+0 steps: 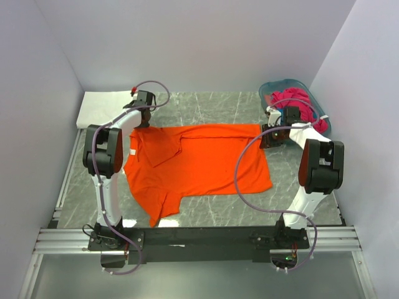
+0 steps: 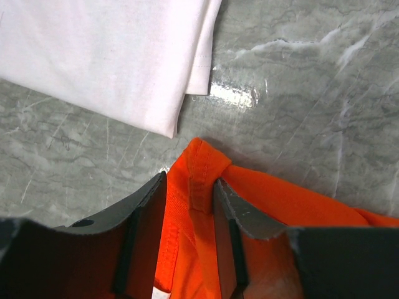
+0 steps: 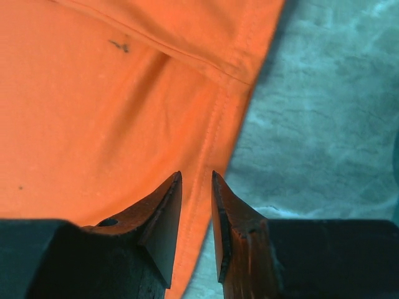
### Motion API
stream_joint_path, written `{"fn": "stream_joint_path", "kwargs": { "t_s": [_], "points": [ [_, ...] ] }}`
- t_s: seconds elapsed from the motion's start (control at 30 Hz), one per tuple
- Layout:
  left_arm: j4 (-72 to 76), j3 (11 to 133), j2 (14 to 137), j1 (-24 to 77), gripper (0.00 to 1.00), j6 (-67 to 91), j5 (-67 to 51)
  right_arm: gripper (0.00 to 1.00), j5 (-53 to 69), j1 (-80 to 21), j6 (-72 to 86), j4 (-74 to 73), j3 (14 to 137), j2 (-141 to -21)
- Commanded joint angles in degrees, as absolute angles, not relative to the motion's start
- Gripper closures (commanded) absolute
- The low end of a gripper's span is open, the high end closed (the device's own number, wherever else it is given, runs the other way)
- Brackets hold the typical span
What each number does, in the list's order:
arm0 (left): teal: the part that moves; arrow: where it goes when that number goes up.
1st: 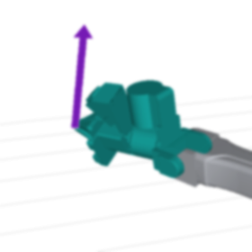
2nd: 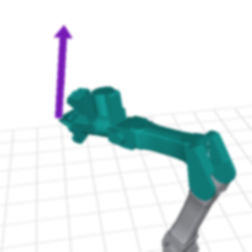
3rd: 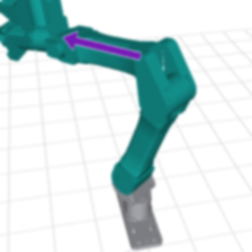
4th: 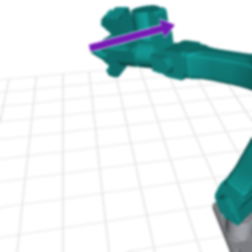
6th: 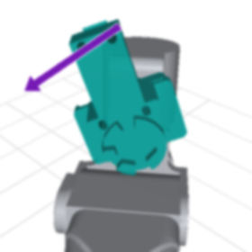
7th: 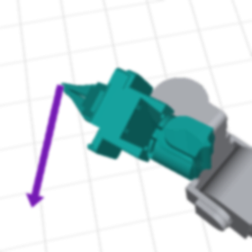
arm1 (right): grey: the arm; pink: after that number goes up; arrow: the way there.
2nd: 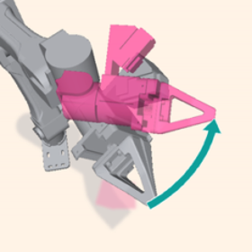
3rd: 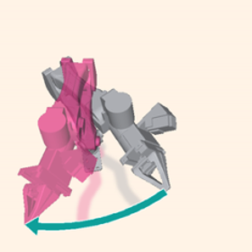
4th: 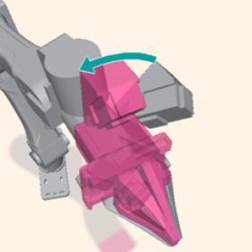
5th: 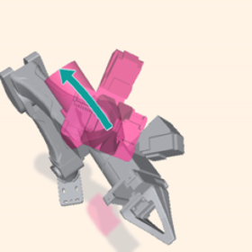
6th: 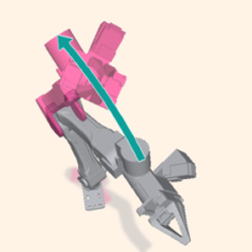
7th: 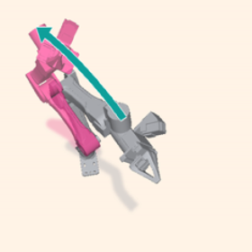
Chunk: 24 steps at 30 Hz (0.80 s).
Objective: Fold and stack the t-shirts
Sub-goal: Fold the tshirt
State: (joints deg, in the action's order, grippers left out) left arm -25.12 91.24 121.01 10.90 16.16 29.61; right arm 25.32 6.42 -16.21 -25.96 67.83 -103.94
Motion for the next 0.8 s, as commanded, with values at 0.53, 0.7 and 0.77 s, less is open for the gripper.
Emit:
{"fn": "stream_joint_path", "kwargs": {
  "t_s": [0.53,0.7,0.77],
  "points": [
    [-24.61,91.32,120.32,9.93,0.59,17.40,25.49,0.66,30.31,-13.70,-25.94,-41.48,93.76,-114.95],
    [-24.08,90.62,119.88,9.76,0.59,18.19,24.61,0.66,45.16,-18.01,-13.56,-41.86,101.25,-120.14],
    [-24.17,90.53,119.79,9.76,0.59,18.37,24.35,0.66,46.14,-20.03,-3.84,-37.55,100.99,-121.46]
  ]
}}
